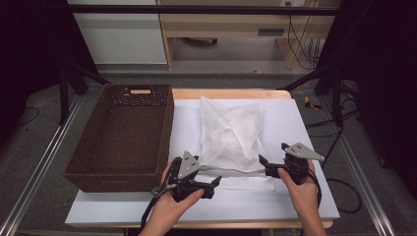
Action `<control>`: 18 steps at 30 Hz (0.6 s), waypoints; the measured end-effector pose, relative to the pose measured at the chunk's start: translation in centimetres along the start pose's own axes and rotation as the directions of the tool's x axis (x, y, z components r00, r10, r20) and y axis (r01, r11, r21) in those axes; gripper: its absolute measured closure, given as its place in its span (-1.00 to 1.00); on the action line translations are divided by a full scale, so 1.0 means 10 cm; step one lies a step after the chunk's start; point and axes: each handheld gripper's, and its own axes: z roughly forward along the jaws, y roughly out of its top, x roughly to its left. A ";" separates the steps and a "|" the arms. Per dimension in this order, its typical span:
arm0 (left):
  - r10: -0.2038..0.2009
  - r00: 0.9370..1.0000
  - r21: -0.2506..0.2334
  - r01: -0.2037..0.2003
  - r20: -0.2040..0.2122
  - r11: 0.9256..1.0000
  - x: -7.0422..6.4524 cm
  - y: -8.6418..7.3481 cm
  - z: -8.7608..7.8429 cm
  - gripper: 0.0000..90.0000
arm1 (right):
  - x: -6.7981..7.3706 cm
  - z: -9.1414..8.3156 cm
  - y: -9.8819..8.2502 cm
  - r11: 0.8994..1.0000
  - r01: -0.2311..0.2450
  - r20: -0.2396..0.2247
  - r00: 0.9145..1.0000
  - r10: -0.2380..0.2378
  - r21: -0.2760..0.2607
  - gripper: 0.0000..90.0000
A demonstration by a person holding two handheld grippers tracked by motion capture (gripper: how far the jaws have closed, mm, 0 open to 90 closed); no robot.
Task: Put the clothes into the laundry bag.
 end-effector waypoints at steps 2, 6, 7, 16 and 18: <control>0.006 1.000 0.008 -0.006 -0.017 1.000 0.04 0.02 -0.05 -0.83 | -0.03 -0.01 -0.01 1.000 -0.006 0.011 1.000 0.006 0.002 -0.87; 0.002 0.999 0.016 -0.002 -0.045 1.000 0.14 0.04 -0.18 -0.82 | -0.09 -0.03 -0.02 1.000 -0.019 0.021 1.000 0.019 -0.005 -0.87; 0.002 0.999 0.017 -0.001 -0.049 1.000 0.17 0.05 -0.21 -0.82 | -0.10 -0.03 -0.02 1.000 -0.021 0.021 1.000 0.021 -0.006 -0.87; -0.024 0.996 0.021 0.026 -0.088 0.999 0.46 0.10 -0.49 -0.81 | -0.16 -0.06 -0.04 1.000 0.001 0.068 0.998 -0.001 -0.001 -0.88; -0.028 0.994 0.022 0.031 -0.102 0.999 0.52 0.09 -0.55 -0.81 | -0.19 -0.05 -0.05 1.000 -0.009 0.066 0.998 0.008 0.009 -0.89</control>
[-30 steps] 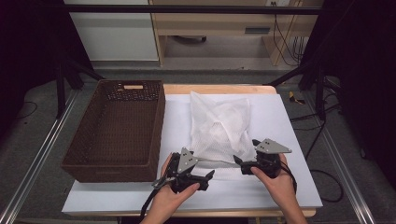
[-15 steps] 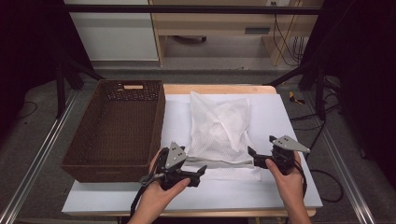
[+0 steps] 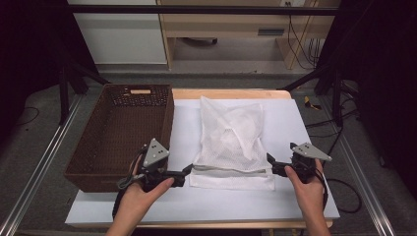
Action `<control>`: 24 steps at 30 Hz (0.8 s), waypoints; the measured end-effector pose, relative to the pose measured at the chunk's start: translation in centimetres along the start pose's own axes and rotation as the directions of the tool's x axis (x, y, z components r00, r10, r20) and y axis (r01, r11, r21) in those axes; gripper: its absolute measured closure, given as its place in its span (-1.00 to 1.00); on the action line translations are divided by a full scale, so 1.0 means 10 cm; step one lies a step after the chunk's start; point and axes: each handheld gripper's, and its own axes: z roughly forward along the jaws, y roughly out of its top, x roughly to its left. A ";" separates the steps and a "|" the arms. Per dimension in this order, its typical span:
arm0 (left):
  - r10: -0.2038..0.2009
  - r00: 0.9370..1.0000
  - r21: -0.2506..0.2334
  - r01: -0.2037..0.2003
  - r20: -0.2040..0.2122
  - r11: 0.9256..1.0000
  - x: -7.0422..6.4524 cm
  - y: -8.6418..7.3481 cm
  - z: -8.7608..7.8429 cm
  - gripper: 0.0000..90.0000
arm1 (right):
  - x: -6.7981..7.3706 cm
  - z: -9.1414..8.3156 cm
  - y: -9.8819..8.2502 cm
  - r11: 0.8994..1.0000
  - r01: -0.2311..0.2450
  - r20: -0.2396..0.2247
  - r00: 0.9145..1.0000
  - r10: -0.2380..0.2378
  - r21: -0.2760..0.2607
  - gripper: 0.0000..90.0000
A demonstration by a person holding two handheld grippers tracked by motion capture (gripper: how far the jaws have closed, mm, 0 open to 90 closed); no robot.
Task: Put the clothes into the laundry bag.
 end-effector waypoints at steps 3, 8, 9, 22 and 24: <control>0.007 0.999 0.014 -0.007 -0.032 1.000 0.11 -0.02 -0.06 -0.81 | -0.03 0.01 -0.02 1.000 0.000 0.005 1.000 0.000 0.017 -0.89; 0.011 0.998 0.032 -0.009 -0.064 0.999 0.25 -0.04 -0.13 -0.81 | -0.11 0.04 -0.08 0.998 -0.018 0.008 1.000 0.017 0.059 -0.87; 0.009 0.997 0.033 -0.006 -0.070 0.999 0.29 -0.05 -0.15 -0.81 | -0.12 0.05 -0.09 0.998 -0.023 0.009 1.000 0.023 0.065 -0.87; -0.018 0.990 0.045 0.025 -0.139 0.999 0.66 -0.13 -0.33 -0.82 | -0.27 0.05 -0.18 0.991 -0.095 0.036 0.995 0.092 0.095 -0.79; -0.018 0.990 0.047 0.025 -0.143 0.999 0.73 -0.14 -0.37 -0.82 | -0.28 0.05 -0.19 0.991 -0.100 0.037 0.995 0.098 0.083 -0.78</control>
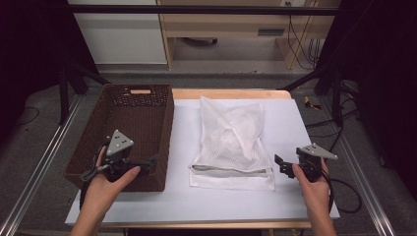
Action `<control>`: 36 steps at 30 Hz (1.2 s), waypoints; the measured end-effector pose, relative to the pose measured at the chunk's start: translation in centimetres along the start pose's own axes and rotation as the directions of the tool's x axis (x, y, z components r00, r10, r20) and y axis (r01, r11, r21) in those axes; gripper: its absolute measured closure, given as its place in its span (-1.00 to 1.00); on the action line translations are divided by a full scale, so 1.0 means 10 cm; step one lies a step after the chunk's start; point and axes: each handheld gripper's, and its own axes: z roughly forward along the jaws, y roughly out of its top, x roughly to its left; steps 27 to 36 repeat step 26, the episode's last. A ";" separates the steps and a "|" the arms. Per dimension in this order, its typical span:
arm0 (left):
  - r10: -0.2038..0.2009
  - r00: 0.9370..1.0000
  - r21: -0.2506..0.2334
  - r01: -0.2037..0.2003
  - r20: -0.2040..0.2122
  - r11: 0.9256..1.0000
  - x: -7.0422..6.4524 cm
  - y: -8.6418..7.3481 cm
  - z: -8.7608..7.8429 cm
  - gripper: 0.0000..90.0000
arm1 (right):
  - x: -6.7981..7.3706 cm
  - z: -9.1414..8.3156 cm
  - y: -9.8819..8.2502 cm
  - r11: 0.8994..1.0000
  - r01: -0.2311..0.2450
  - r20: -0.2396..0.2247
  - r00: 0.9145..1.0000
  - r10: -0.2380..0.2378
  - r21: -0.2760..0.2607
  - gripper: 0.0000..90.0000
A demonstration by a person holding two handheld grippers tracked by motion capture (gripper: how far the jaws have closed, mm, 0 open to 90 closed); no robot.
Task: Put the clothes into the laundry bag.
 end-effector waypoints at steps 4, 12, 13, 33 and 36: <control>-0.016 1.000 -0.009 0.016 -0.027 1.000 0.13 -0.03 -0.06 -0.83 | -0.02 0.00 -0.03 1.000 0.001 0.006 1.000 0.000 -0.023 -0.77; -0.052 0.997 -0.037 0.050 -0.058 0.998 0.38 -0.11 -0.14 -0.85 | -0.02 0.03 -0.06 1.000 0.004 0.016 1.000 -0.004 -0.024 -0.75; -0.053 0.997 -0.040 0.051 -0.064 0.998 0.40 -0.12 -0.15 -0.85 | -0.02 0.04 -0.06 1.000 0.007 0.017 1.000 -0.006 -0.021 -0.75; -0.098 0.992 -0.058 0.094 -0.080 0.994 0.61 -0.21 -0.21 -0.87 | -0.04 0.10 -0.17 1.000 -0.022 0.017 1.000 0.022 0.017 -0.82; -0.098 0.992 -0.058 0.094 -0.080 0.994 0.61 -0.21 -0.21 -0.87 | -0.04 0.10 -0.17 1.000 -0.022 0.017 1.000 0.022 0.017 -0.82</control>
